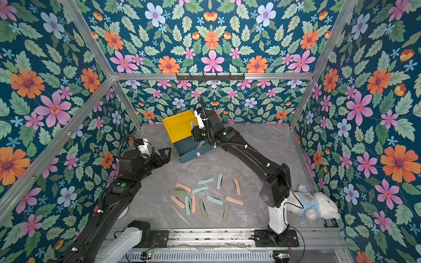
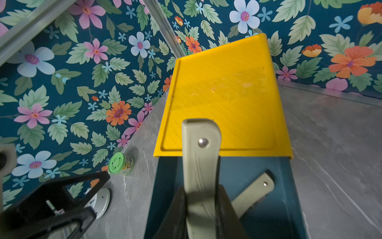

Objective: Place the fruit knives into the drawer by color
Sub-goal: Place the fruit knife in the drawer.

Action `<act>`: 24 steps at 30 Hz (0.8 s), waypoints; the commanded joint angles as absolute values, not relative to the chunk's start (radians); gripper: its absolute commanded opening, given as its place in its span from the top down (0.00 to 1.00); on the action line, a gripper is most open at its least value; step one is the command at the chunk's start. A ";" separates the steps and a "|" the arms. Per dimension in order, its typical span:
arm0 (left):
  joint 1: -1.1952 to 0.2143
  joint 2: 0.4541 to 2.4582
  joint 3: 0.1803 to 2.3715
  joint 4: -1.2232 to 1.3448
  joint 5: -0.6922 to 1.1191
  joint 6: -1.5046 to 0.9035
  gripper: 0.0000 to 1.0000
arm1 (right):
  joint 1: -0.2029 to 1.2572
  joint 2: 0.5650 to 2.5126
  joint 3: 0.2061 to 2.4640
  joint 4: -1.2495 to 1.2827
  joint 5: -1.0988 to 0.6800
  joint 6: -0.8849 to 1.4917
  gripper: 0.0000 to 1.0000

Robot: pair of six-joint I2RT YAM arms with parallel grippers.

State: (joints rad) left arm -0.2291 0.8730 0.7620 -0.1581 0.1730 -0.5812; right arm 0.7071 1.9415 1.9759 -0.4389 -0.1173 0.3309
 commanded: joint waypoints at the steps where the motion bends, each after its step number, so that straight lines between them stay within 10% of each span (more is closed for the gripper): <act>1: -0.228 0.871 0.759 -0.155 0.184 -0.586 0.01 | 0.697 1.970 1.985 -0.458 -0.133 0.351 0.90; 14: -0.228 0.888 0.759 -0.150 0.201 -0.568 0.00 | 0.695 1.911 1.850 -0.373 -0.133 0.403 0.53; 24: -0.231 0.915 0.823 -0.164 0.301 -0.530 0.01 | 0.688 1.750 1.750 -0.409 -0.141 0.469 0.46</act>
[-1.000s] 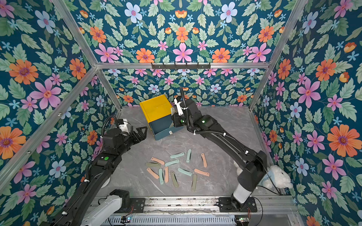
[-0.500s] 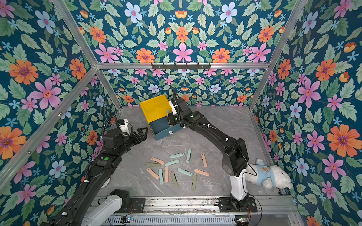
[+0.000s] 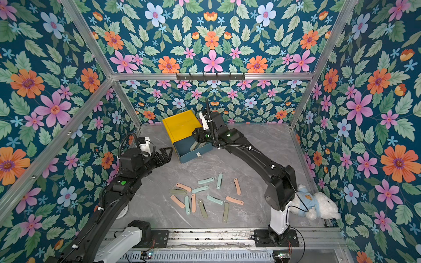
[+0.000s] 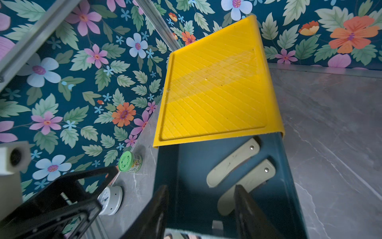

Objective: Place the fruit knives into the drawer by color
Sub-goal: Place the fruit knife in the drawer, then pick up the fruit knife from the center of the board.

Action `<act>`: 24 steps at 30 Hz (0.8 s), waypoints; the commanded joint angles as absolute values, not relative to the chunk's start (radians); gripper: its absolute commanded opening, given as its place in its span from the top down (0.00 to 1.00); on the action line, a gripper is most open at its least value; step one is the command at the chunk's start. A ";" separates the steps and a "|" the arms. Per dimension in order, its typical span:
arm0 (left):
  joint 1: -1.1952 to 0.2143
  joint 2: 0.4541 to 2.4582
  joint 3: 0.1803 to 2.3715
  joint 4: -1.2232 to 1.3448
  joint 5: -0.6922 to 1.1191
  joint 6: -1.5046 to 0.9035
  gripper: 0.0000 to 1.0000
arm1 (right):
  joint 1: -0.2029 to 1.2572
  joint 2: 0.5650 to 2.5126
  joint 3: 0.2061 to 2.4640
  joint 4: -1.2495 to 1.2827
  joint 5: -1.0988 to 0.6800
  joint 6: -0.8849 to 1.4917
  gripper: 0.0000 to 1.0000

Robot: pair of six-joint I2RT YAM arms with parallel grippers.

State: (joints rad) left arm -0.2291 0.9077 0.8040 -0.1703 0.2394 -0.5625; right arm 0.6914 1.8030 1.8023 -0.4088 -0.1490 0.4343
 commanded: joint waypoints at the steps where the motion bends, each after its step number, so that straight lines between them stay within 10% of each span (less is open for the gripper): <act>1: -0.238 0.914 0.828 -0.160 0.315 -0.529 0.01 | 0.683 1.719 1.711 -0.414 -0.138 0.480 0.46; 24: -1.158 1.329 0.830 -0.154 -0.059 -0.655 0.24 | 0.531 0.970 0.809 -0.447 0.065 0.600 0.44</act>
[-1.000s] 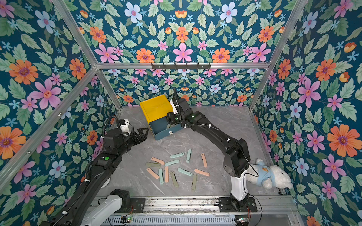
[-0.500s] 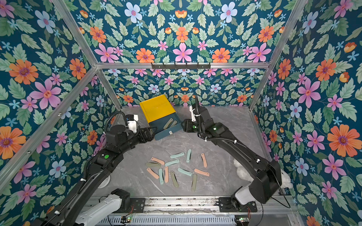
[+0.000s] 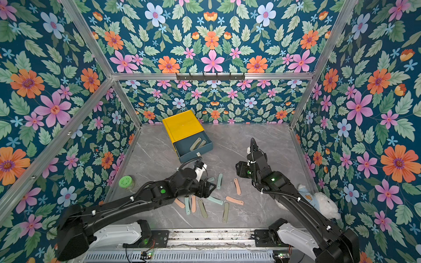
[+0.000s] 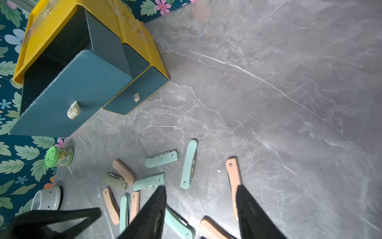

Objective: Place the fruit knives into the drawer by color
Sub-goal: Pick up the fruit knife from the center of the board.

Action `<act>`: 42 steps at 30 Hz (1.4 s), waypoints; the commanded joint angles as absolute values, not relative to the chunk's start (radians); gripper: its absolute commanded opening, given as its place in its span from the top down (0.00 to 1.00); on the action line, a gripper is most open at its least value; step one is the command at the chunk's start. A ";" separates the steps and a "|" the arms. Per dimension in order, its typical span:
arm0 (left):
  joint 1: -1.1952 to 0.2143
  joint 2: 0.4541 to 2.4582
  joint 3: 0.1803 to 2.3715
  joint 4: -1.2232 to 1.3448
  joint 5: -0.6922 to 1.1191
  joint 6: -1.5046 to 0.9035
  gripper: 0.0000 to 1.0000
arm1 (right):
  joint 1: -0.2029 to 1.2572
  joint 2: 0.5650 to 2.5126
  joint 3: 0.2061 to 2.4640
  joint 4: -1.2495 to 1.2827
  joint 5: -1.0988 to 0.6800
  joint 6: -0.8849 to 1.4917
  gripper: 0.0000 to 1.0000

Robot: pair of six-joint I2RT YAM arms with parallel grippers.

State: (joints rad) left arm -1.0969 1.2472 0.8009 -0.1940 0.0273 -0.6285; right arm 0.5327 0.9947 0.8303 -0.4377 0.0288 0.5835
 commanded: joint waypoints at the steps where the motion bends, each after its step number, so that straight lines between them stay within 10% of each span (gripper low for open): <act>1: -1.185 1.370 0.844 -0.157 -0.070 -0.655 0.24 | 0.531 0.959 0.802 -0.447 0.065 0.600 0.44; 42: -1.367 1.898 1.071 -0.554 -0.095 -0.571 0.63 | 0.522 0.828 0.788 -0.453 0.117 0.552 0.41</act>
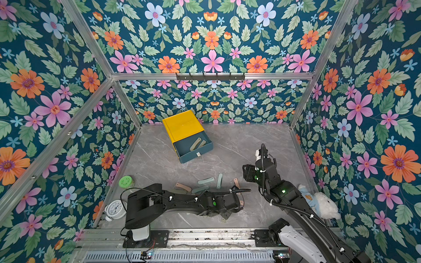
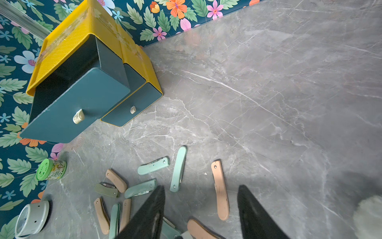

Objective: Place the fruit knives into the drawer by color
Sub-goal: Pick up the fruit knife from the center of the board.

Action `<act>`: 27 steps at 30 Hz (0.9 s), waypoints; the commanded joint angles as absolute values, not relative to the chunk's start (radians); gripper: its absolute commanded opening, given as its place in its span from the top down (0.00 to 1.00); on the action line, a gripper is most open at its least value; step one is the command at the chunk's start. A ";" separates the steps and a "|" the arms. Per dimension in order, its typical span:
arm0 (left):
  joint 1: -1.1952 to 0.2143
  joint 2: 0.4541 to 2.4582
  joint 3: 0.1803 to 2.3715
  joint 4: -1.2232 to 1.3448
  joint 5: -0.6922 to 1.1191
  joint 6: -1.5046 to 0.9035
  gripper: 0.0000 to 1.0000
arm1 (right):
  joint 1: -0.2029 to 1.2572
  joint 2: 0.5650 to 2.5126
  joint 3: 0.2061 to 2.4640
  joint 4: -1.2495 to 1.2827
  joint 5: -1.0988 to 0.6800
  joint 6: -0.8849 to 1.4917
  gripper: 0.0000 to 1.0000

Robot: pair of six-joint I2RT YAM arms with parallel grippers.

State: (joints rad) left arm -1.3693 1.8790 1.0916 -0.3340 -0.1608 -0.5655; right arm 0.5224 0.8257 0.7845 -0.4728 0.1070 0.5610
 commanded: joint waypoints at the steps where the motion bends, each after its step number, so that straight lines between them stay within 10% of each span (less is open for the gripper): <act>1: -1.367 1.901 1.074 -0.559 -0.096 -0.570 0.66 | 0.522 0.828 0.787 -0.447 0.117 0.552 0.41; 27: -1.292 1.649 1.222 -0.518 -0.226 -0.532 0.95 | 0.504 0.844 0.773 -0.432 0.116 0.571 0.41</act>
State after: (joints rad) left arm -1.3182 1.6913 1.2018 -0.4854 -0.2031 -0.5495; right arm 0.5068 0.8478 0.7700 -0.4446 0.1070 0.5652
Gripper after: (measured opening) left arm 0.228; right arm 0.589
